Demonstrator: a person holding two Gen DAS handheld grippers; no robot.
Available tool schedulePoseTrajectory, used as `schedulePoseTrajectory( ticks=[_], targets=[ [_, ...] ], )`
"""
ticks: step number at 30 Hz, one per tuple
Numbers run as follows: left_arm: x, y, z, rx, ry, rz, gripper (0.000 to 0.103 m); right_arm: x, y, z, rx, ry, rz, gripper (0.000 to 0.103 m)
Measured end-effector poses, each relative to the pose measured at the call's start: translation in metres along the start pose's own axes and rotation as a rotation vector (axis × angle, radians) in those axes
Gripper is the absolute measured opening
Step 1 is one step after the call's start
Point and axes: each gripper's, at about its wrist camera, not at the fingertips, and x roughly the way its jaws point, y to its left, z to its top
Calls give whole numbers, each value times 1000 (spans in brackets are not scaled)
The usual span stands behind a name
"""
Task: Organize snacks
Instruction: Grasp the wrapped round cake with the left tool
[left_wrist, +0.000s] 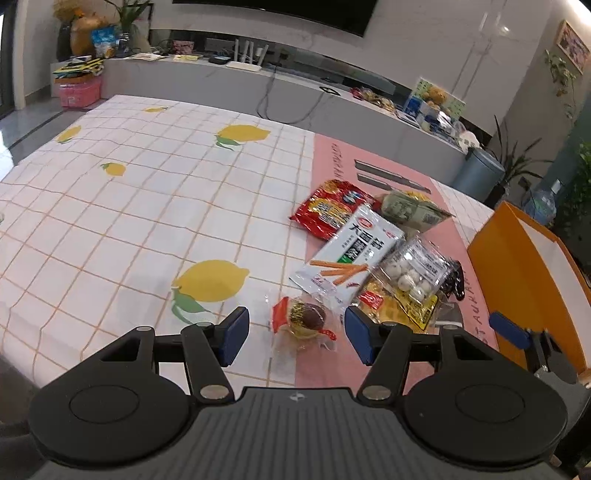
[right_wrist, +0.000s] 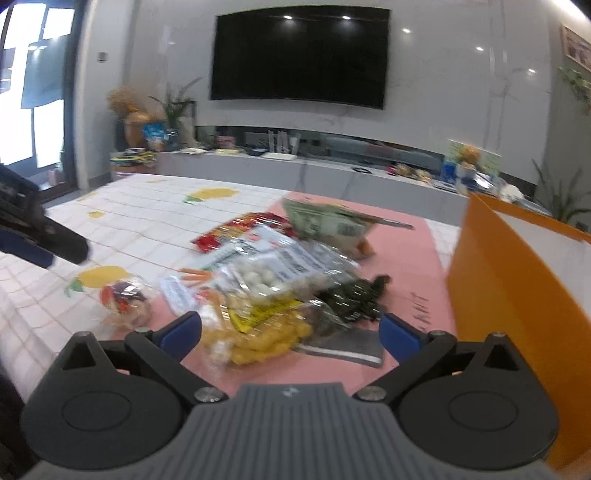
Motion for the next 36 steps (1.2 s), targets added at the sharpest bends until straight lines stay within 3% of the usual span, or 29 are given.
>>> schedulePoseTrajectory(
  ticks=[6,9,16,17,19,22,28,36],
  targets=[
    [27,-19,4,78,60,-13,73,2,9,-2,-34,16,-8,100],
    [44,-21,6,60,143,-10,73,-1,9,0,-28,8,-7,100],
    [66,-27,6,86,153,41,73,-3,4,4,9,-1,-1,100],
    [70,-27,7,73,161,36,71,-4,4,3,5,0,-3,100],
    [75,-25,6,53,171,35,58,-5,5,3,-4,-4,-6,100],
    [74,-32,5,100,164,112,40,-6,6,4,-13,-15,-4,100],
    [65,-31,3,108,159,112,35,-6,8,7,-28,-16,3,100],
    [47,-22,6,53,166,44,34,-7,8,5,-24,-11,9,100]
  ],
)
